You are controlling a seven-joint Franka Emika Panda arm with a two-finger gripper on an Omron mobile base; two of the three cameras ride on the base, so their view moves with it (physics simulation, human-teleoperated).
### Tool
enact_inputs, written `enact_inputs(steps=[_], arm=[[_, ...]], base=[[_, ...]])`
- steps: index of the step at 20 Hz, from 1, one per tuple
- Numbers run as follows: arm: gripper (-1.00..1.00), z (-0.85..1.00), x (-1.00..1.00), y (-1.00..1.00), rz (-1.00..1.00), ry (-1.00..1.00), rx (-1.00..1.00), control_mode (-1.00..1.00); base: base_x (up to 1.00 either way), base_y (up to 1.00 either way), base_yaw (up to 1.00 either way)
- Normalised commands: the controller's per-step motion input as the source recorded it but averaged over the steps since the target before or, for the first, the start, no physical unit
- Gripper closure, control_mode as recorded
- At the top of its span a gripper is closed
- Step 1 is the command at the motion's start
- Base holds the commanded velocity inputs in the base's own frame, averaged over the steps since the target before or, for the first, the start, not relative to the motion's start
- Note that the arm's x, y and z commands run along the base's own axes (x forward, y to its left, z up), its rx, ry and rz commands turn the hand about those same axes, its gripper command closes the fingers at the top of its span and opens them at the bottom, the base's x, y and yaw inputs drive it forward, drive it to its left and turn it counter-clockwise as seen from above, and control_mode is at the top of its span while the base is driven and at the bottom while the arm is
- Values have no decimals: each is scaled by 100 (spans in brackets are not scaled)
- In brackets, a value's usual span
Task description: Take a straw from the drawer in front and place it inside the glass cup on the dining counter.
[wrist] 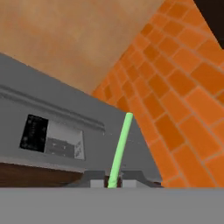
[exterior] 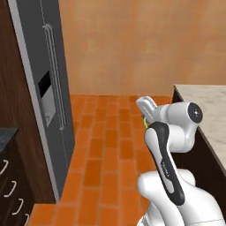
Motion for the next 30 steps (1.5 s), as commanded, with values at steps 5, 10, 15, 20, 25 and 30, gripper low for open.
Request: enact_inputs(steps=[5,10,15,20,25,30], arm=[[100,0,0,0,0,0,0,100],[100,0,0,0,0,0,0,100],[100,0,0,0,0,0,0,100],[100,0,0,0,0,0,0,100],[100,0,0,0,0,0,0,100],[100,0,0,0,0,0,0,100]], base=[[100,2,-46],[100,24,-44],[100,49,-39],[100,69,-38],[100,70,-41],[100,58,-44]])
